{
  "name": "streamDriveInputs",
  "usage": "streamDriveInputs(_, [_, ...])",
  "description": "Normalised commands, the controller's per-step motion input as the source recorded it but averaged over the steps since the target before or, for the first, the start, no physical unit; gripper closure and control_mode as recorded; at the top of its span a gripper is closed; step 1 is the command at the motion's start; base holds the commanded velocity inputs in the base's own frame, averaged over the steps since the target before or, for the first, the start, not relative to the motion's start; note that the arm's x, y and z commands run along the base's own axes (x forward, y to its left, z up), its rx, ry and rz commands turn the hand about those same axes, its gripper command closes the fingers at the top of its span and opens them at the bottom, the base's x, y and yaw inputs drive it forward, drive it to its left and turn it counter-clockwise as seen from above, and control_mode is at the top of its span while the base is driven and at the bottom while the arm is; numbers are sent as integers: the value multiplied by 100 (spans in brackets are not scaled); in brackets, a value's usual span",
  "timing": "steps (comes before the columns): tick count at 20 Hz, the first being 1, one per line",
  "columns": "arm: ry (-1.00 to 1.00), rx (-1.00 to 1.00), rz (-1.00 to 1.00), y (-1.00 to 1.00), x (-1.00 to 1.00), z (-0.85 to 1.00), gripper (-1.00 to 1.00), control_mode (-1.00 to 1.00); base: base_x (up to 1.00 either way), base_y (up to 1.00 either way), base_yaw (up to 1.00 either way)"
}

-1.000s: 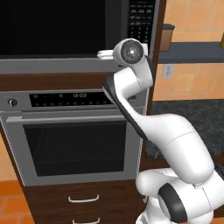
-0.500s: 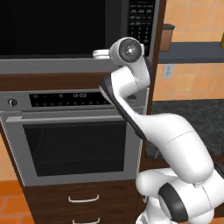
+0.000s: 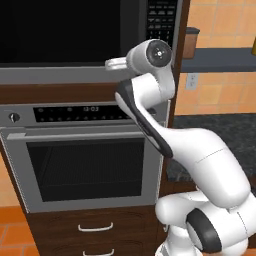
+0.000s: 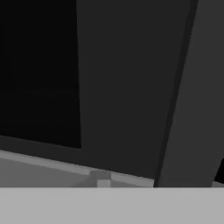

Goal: Open the microwave, place the bowl with waffle inside the microwave, then close the microwave door and turn it on.

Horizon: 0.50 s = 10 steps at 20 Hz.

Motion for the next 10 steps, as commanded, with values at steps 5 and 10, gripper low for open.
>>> streamDriveInputs(5, [0, 0, 15, 100, -53, -3, 100, -100, 0, 0, 0])
streamDriveInputs(10, [0, -7, 15, 100, -98, 4, 100, -100, 0, 0, 0])
